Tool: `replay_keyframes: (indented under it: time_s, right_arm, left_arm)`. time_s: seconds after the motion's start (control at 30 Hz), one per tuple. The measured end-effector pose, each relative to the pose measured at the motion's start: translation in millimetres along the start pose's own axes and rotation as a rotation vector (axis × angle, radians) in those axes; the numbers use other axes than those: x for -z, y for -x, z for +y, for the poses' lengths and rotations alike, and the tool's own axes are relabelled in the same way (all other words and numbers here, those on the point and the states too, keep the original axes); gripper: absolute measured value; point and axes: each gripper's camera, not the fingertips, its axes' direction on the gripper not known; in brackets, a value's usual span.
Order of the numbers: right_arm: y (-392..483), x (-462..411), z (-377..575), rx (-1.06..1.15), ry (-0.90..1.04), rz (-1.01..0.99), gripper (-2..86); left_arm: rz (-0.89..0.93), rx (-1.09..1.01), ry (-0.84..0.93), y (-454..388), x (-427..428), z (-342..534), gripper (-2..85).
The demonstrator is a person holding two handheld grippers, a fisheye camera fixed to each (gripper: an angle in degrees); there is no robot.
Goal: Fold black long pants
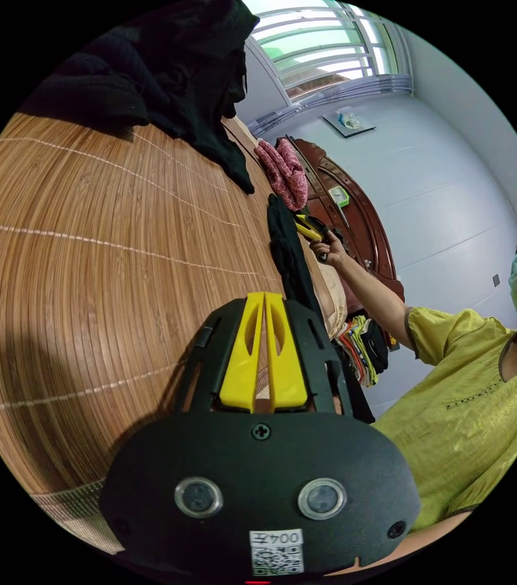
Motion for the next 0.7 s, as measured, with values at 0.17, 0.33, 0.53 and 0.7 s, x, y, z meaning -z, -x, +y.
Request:
replay_keyframes:
  time_s: [0.17, 0.33, 0.53, 0.7]
  right_arm:
    - [20.7, -6.5, 19.5, 0.065, 0.011, 0.058, 5.9]
    - [38.0, -12.5, 39.8, 0.085, 0.020, 0.096, 3.4]
    - [90.7, -8.9, 78.7, 0.190, -0.011, 0.138, 1.7]
    - [149.1, 2.5, 116.8, 0.266, -0.010, 0.265, 1.4]
  left_arm:
    - [-0.001, -0.001, -0.001, -12.7, 4.9, -4.7, 0.8]
    - [-0.001, -0.002, -0.002, -32.4, 15.3, -12.1, 0.8]
    - [0.001, -0.002, -0.001, -61.5, 33.3, -23.2, 0.8]
    - [0.000, -0.001, -0.001, -91.7, 52.6, -34.4, 0.8]
